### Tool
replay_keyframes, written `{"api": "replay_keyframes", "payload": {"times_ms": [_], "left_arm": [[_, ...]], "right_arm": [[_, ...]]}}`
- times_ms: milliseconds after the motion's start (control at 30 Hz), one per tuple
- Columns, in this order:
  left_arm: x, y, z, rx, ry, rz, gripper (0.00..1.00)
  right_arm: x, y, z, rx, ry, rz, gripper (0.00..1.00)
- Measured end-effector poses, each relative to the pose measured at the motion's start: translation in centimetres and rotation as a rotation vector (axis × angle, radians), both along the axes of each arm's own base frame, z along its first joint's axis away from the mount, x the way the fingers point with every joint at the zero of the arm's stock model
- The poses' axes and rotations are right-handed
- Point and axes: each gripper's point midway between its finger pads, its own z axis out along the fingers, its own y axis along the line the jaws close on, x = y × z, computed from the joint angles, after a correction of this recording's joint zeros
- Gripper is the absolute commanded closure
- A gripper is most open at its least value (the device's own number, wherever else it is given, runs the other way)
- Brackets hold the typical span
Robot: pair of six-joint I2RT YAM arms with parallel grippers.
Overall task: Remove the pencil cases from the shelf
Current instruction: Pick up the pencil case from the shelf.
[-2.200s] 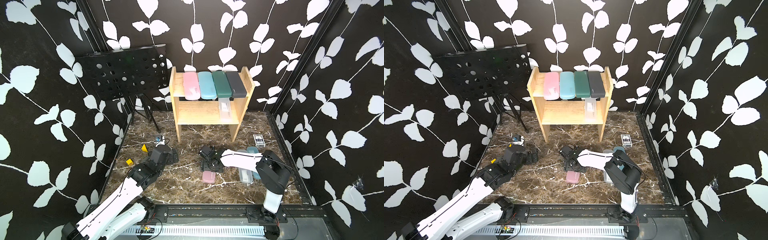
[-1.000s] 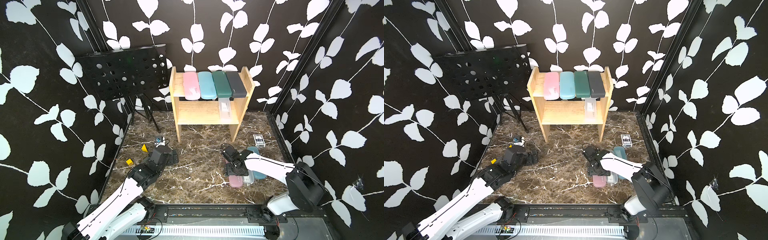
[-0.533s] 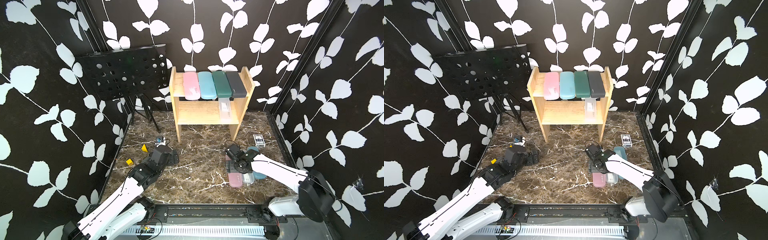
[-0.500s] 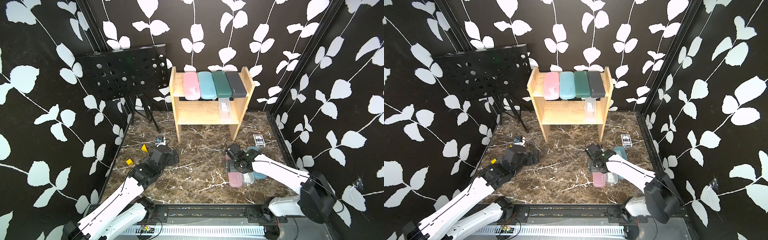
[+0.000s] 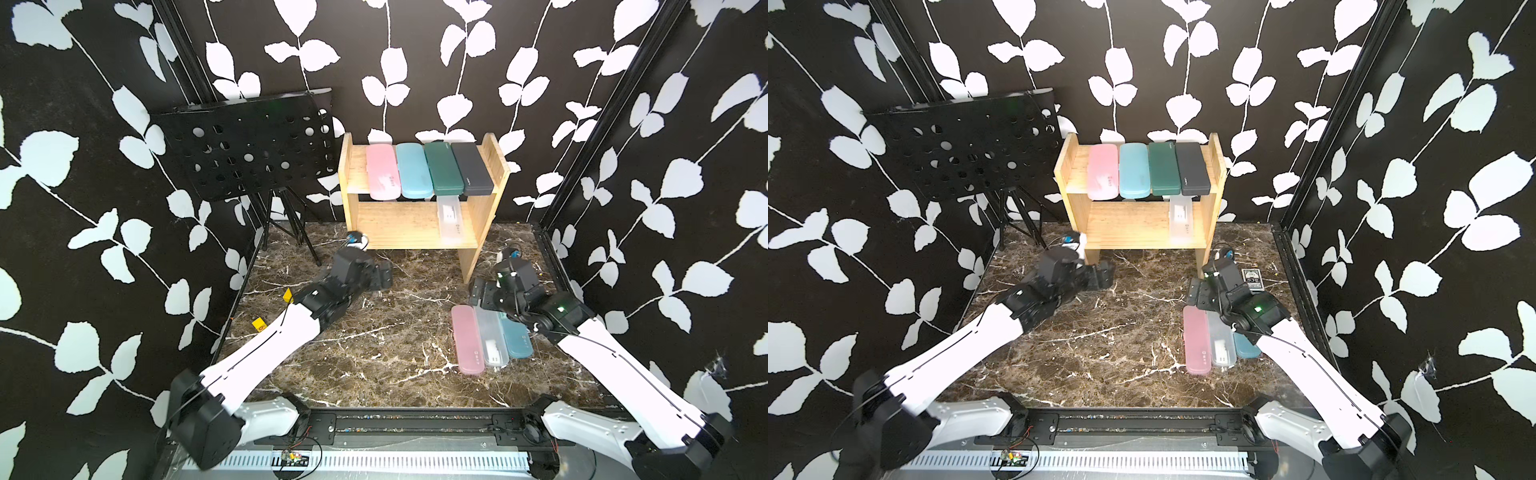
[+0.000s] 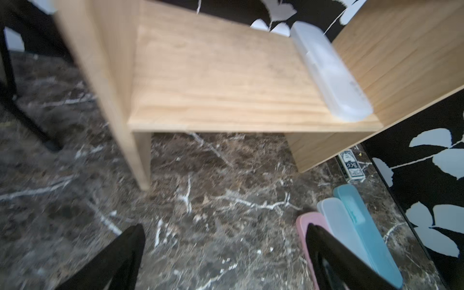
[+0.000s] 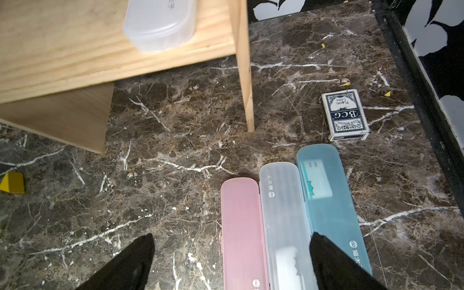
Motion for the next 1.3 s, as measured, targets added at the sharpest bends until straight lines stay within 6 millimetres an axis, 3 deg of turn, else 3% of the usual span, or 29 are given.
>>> {"api": "replay_keyframes", "payload": {"times_ms": [200,300,533,700,1000,1300], "left_arm": [[1.7,-9.1,3.5,-0.002,-0.141,-0.135,0.01],[3.2,-11.7,3.3,0.018,-0.186,-0.147,0.01],[6.8,-16.1,0.8,0.061,-0.23,-0.152,0.01],[8.4,-18.5,0.5,0.055,-0.253,-0.16,0.01],[10.5,-21.5,2.0,0.017,-0.298,-0.147,0.01],[12.1,-22.6,-0.1,0.075,-0.278,-0.111,0.01]], "right_arm": [[-0.1,-2.1,0.6,0.04,0.0,-0.047,0.01],[-0.2,-2.8,0.8,0.059,-0.002,-0.059,0.01],[-0.3,-3.8,0.0,0.06,0.02,-0.057,0.01],[-0.2,-4.3,-0.7,0.05,0.04,-0.048,0.01],[0.8,-4.8,-2.5,0.059,0.105,-0.032,0.01],[1.4,-4.9,-3.3,0.087,0.137,-0.006,0.0]]}}
